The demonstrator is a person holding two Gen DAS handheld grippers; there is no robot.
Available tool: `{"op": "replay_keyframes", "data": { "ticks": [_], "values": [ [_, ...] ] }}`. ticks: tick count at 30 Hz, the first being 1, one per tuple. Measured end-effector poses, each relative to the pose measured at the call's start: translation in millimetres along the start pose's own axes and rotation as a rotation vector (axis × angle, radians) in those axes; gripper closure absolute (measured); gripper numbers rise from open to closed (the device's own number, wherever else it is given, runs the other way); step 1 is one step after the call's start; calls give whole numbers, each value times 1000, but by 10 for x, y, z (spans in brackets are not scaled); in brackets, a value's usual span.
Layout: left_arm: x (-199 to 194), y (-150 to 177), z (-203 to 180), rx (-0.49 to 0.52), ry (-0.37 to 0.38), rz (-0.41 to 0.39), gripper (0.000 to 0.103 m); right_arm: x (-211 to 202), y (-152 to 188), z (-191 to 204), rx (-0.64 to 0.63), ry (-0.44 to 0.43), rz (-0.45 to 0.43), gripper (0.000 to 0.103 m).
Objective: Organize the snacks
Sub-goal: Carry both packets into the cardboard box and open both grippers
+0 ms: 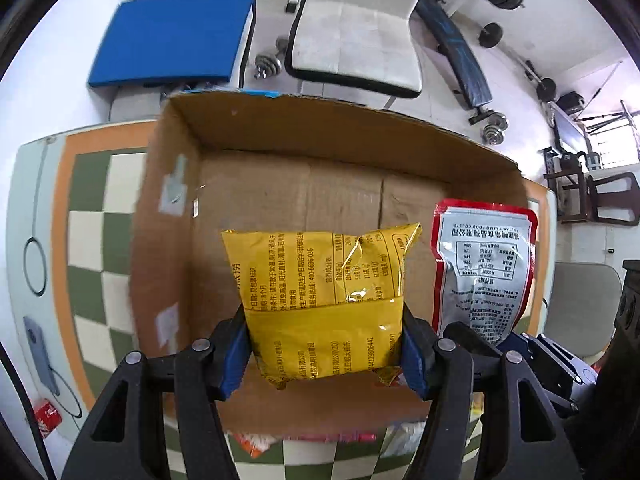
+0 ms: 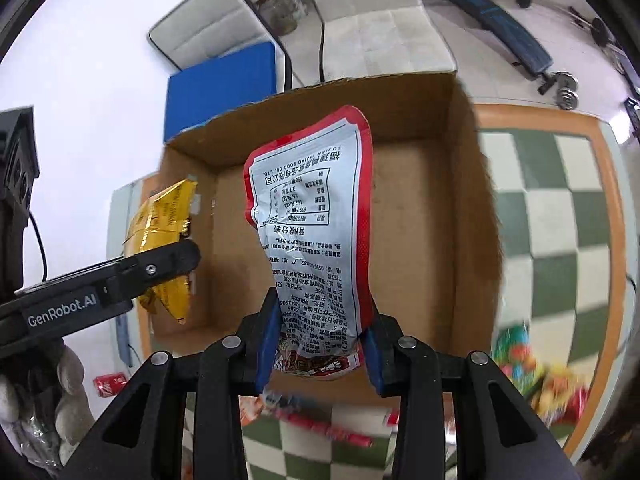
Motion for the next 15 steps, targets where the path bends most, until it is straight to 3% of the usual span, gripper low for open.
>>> {"op": "replay_keyframes", "data": {
  "ticks": [6,11,15],
  "values": [
    [281,-261,-46,-1,-21,65,43,360,-559,-110,-4,38,70,64],
    [360,-379,-108,14,-47,97,42,562,-755,-148,-4,46,132,62],
    [357,-404,-121,7,-66,114,41,609,-824,-146,3,43,172,56]
  ]
}}
Point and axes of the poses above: each gripper's, at about its wrist camera, not at the fingertips, and x roughly the way its jaws point, z to its left, y to its underside, the point moved 1 cm from there along x, roughly the way its jaws point, and after that the axes turned 14 degrees about z, right-handed, at the moved point
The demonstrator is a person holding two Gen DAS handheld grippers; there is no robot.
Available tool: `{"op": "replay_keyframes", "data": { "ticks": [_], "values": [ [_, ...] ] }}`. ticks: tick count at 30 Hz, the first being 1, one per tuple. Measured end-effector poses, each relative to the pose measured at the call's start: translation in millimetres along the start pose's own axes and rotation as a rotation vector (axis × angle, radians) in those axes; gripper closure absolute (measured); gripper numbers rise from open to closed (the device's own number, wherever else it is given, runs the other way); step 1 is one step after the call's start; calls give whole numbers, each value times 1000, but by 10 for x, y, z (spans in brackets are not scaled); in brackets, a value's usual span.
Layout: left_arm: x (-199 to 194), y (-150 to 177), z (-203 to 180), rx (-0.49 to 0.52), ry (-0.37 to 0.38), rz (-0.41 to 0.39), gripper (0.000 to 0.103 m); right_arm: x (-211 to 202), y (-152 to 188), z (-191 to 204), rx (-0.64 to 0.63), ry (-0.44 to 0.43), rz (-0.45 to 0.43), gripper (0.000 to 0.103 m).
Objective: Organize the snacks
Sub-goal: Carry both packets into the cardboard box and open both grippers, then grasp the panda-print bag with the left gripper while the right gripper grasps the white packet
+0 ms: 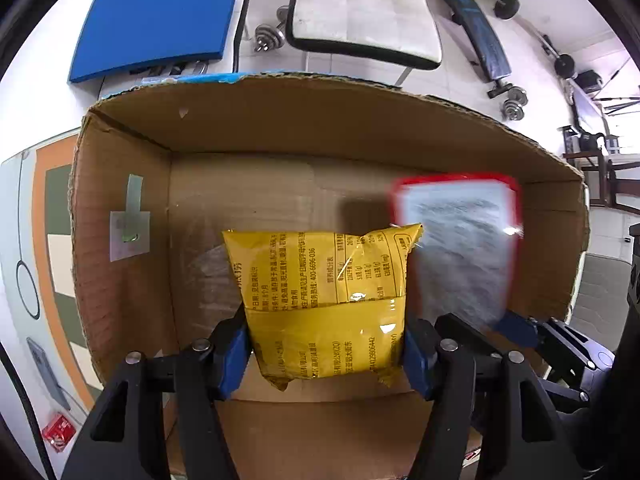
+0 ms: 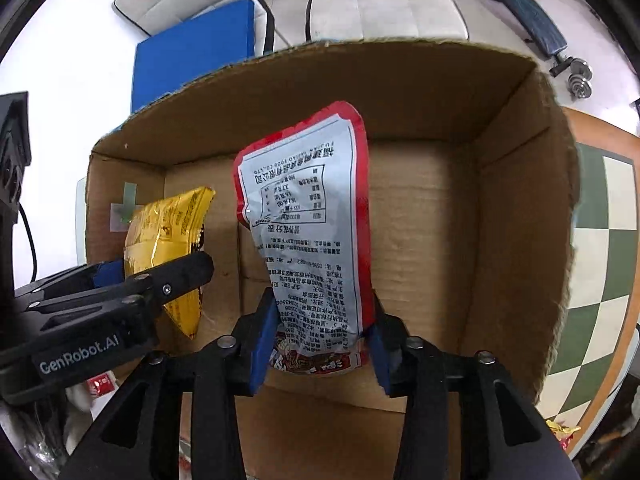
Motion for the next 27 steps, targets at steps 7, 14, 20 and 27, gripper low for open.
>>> {"op": "replay_keyframes", "data": {
  "ticks": [7,14,20,27],
  "values": [
    [-60,59,-38,21,-63,-25,28,-6,19,-12,-5,16,38,24],
    [-278,256,16,11,-71,-71,17,-121,204,32,-5,50,11,20],
    [-534,541,9,20,-45,-135,17,-316,435,43,2,50,-31,18],
    [-879,1334,-11,40,-69,-364,17,-505,1040,105,-38,47,-108,17]
  ]
}}
Point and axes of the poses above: each gripper's, at about its wrist camera, not at the fingertips, and x roughly the way its jaws point, z to its left, y to its underside, the point moved 1 cm from there along x, roughly the way its jaws point, and after that the axes turned 14 degrees about z, right-handed, at the moved point
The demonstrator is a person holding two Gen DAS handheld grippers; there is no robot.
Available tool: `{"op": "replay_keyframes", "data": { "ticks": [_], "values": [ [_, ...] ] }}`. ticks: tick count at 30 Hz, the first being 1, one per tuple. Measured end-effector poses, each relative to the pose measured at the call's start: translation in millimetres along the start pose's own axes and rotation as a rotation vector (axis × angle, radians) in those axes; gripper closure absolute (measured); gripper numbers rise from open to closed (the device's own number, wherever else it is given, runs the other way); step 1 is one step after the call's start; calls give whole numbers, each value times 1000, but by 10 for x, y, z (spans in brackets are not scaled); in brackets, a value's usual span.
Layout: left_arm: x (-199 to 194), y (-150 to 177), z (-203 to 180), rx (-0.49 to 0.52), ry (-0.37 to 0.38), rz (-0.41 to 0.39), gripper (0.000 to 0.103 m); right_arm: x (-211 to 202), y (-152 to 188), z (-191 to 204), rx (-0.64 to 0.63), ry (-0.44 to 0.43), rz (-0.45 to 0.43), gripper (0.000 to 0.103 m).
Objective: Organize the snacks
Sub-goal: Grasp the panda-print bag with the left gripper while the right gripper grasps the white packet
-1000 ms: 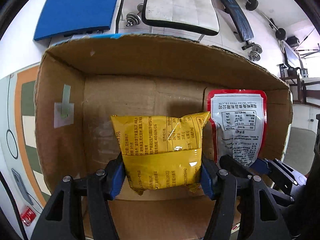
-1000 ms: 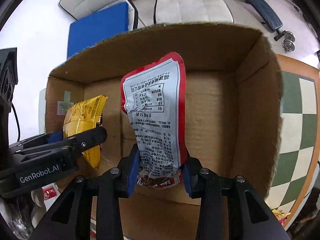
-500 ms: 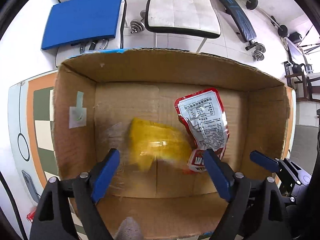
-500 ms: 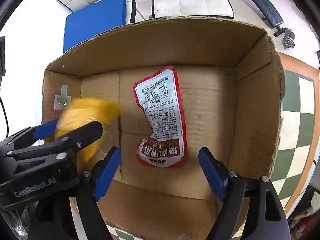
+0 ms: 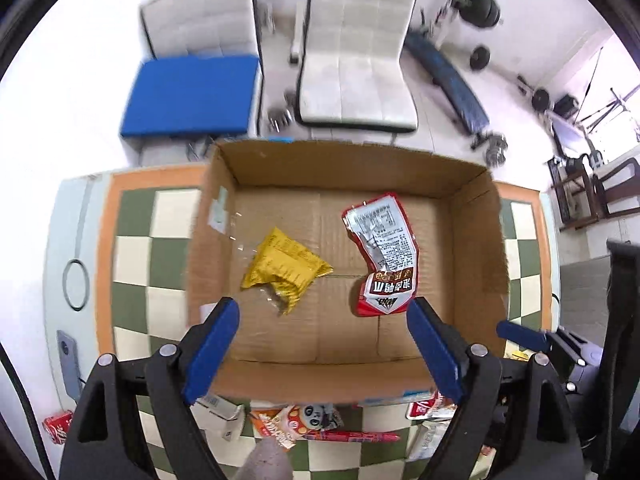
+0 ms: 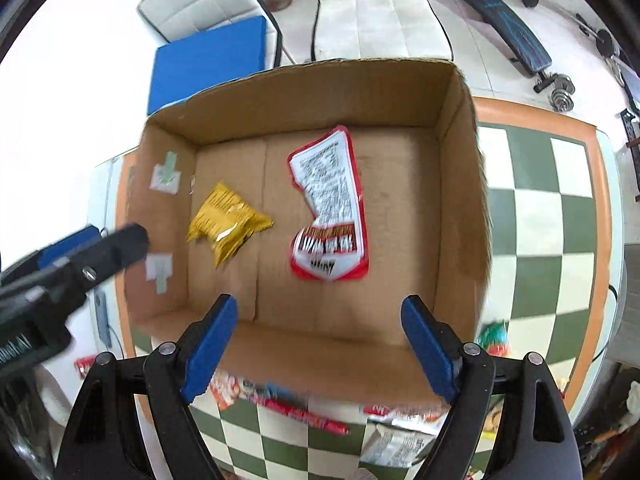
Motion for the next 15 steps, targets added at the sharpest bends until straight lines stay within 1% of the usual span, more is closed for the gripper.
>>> {"op": "replay_keyframes", "data": {
  "ticks": [1,2,4,5,6,9,11,13,15],
  "values": [
    [-94,159,-11,14,-23,-55,17,-3,91,25,-10,0,-12,17],
    [-133,252,-15,24,-41,-84,17,-12,219,51,-22,-3,-24,17],
    [-174,523,-18,49,-73,-131,17,-18,486,81,-50,-3,-39,17],
    [-165,613,-21,61,-76,-134,17,11,643,102,-62,1,-41,17],
    [-132,711,-26,77,-74,-128,17,27,754,95,-69,1,-42,17],
    [84,991,-22,102,-104,-60,17,186,1105,28,-42,4,-29,17],
    [298,1135,0,113,-131,-13,17,341,1326,-134,33,-11,-5,17],
    [519,1243,-1,142,-145,40,17,490,1460,-288,98,-26,20,17],
    [771,1312,-8,179,-186,96,17,697,1589,-490,166,-18,55,17]
  ]
}}
Point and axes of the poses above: each gripper's, at about its wrist camera, not at the fingertips, and x roughly the way its jaws point, z to its left, y to its underside, the point moved 1 cm from there along x, roughly the way its jaws point, and after that the axes turned 14 degrees about z, right-handed, at the moved point
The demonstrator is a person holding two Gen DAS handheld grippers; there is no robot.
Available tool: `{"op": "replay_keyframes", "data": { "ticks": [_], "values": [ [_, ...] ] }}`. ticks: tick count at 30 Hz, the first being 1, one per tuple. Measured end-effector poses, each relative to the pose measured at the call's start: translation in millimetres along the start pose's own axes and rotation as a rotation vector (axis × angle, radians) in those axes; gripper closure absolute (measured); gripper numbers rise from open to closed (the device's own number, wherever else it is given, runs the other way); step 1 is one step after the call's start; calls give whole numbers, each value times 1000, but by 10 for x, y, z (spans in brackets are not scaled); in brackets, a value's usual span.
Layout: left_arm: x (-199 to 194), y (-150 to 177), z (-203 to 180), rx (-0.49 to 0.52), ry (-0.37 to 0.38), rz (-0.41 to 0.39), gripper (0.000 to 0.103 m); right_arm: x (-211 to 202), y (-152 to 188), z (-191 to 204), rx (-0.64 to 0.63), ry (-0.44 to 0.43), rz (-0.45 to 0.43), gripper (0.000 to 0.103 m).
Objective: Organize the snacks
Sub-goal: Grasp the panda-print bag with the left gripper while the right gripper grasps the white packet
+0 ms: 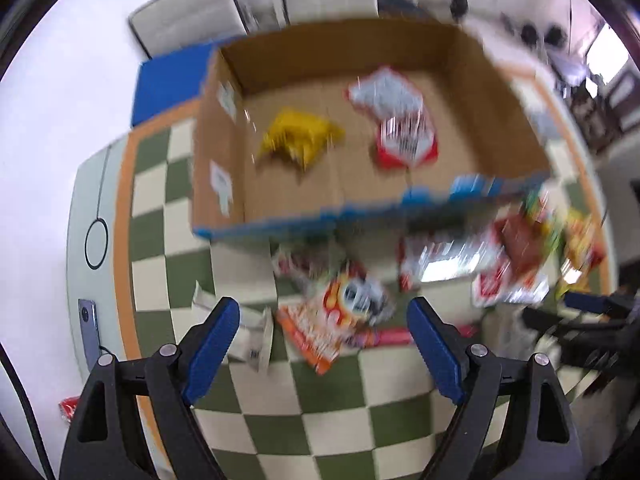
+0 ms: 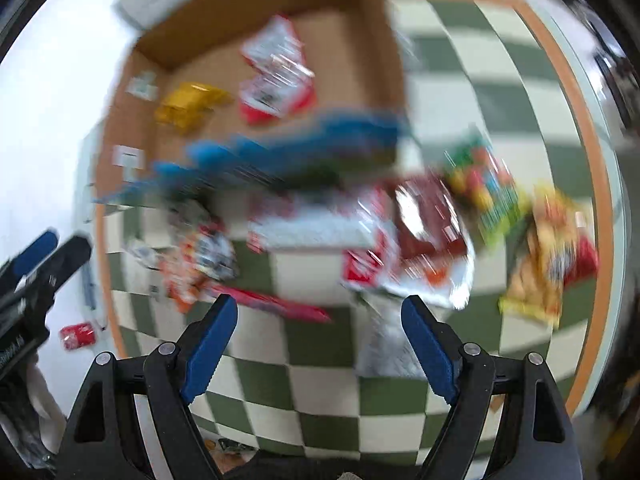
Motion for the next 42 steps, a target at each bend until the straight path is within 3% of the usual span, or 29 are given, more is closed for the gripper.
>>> {"op": "replay_keyframes", "data": {
  "ticks": [4,10,13,19,22,24,26,30,32,35,39,42],
  "values": [
    [402,-44,-121,87,-88,80,17,395,86,-289,77,7,85,17],
    [898,-170,-290,268,-219,161,17,709,83,-380,85,39,140,17],
    [1104,-216,-352,351,-231,216,17,787,60,-368,79,49,166,17],
    [1306,-255,-453,422,-145,303,17,879,44,-305,70,64,194,17],
    [1392,-201,-454,406,-112,327,18,919,38,-295,80,81,196,17],
    [1407,-148,-415,382,-89,318,24,926,47,-304,81,75,199,17],
    [1424,-92,-333,327,-64,330,36,941,57,-338,87,79,201,17],
    [1488,38,-32,98,56,426,41,988,68,-469,104,76,215,17],
    [1548,177,140,-35,157,483,43,1025,59,-505,110,72,223,17],
    [1599,331,278,-128,257,513,43,1083,25,-542,122,91,235,17],
    [1764,504,432,-153,266,523,43,1127,27,-596,130,121,233,18],
    [1815,558,422,-146,241,516,43,1189,31,-603,135,168,246,27]
  ]
}}
Point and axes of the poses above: each gripper's, at about its wrist camera, not at the fingertips, and x roughly the way its jaws point, z to its left, y to its underside, the point moved 1 cm from there along x, roughly the way its jaws point, and after that the axes turned 14 degrees about z, right-handed, at the moved point
